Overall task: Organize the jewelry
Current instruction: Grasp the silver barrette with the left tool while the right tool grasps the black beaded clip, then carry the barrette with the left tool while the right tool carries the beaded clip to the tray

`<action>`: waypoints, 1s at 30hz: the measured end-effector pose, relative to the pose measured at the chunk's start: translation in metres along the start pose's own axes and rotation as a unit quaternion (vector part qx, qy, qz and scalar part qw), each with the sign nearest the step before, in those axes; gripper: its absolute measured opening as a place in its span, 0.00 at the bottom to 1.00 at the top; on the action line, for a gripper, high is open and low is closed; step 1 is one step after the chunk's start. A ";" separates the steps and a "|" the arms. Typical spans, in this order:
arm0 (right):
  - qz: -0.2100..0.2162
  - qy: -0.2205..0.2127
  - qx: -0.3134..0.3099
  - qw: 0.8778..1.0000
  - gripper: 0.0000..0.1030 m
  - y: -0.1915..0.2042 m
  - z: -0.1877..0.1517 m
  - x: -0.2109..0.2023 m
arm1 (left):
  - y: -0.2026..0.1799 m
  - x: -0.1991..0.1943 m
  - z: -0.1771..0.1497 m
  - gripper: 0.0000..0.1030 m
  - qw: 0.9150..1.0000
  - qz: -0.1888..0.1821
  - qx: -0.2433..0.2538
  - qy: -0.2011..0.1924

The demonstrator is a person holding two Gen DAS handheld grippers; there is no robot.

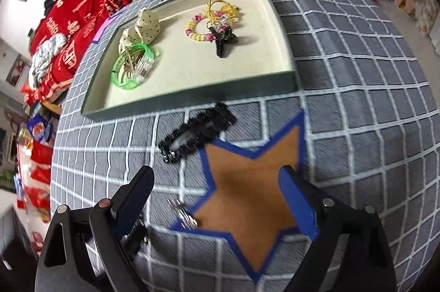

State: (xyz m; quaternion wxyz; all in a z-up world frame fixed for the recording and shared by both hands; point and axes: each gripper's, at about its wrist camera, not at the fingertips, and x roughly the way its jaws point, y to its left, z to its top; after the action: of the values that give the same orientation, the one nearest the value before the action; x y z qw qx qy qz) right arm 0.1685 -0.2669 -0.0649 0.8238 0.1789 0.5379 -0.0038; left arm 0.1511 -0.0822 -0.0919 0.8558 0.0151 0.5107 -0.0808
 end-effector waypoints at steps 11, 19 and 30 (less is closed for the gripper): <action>-0.112 0.001 -0.014 0.994 0.82 0.039 0.012 0.036 | 0.003 -0.001 -0.003 0.72 1.000 -0.010 0.017 -0.007; -0.078 0.006 -0.039 0.996 0.25 0.020 0.004 0.018 | -0.007 0.002 0.008 0.72 0.999 -0.022 0.048 -0.006; -0.018 -0.015 -0.039 0.999 0.23 -0.018 -0.025 -0.005 | -0.013 -0.001 0.006 0.25 0.996 -0.055 0.076 -0.008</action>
State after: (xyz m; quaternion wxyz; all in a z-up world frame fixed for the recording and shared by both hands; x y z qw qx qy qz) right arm 0.1407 -0.2775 -0.0751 0.8379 0.1366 0.5285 0.0002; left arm 0.1540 -0.0959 -0.0874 0.8507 0.0509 0.4960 -0.1662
